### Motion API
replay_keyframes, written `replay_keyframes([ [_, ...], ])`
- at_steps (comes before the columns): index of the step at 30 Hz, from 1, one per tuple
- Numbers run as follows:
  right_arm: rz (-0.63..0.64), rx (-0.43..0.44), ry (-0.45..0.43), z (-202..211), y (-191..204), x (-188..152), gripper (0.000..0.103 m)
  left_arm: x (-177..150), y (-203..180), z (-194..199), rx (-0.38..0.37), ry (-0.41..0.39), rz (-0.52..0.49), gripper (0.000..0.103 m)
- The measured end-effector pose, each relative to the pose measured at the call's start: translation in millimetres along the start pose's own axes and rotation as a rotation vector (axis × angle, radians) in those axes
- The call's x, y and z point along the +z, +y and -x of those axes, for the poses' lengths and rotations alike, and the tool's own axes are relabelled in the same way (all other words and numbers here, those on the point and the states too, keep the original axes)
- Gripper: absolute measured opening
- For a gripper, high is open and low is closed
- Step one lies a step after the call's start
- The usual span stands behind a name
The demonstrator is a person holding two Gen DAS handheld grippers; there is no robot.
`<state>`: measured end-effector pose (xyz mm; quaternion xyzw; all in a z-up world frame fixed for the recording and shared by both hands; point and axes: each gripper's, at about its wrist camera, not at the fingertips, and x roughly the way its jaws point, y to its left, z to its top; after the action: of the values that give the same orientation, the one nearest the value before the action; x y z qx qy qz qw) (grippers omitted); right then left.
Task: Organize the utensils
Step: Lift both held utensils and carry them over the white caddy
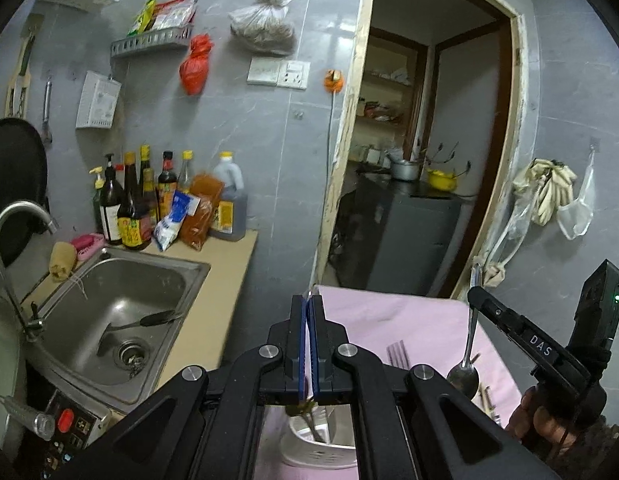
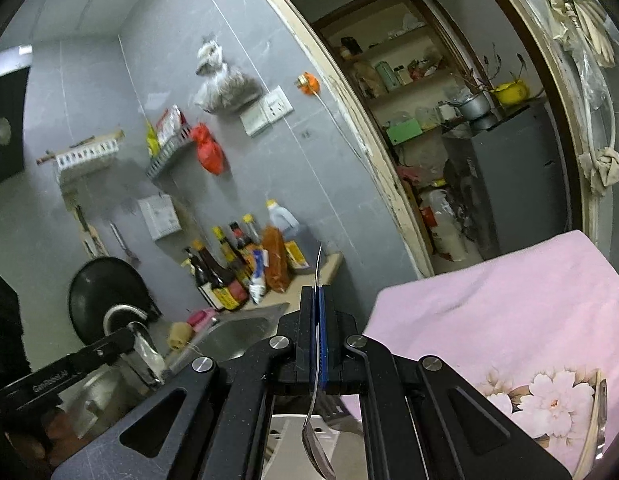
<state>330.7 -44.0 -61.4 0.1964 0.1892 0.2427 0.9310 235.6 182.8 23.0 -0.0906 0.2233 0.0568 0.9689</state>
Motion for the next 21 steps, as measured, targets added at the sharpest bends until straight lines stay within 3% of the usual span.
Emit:
replay_keyframes([
  [7,0.010,-0.014,0.040,-16,-1,-14,0.002,-12,-5,-19,0.001,0.034,-0.037,0.002],
  [21,0.024,-0.001,0.020,-11,5,-13,0.002,-34,-19,-33,-0.027,0.104,-0.075,0.003],
])
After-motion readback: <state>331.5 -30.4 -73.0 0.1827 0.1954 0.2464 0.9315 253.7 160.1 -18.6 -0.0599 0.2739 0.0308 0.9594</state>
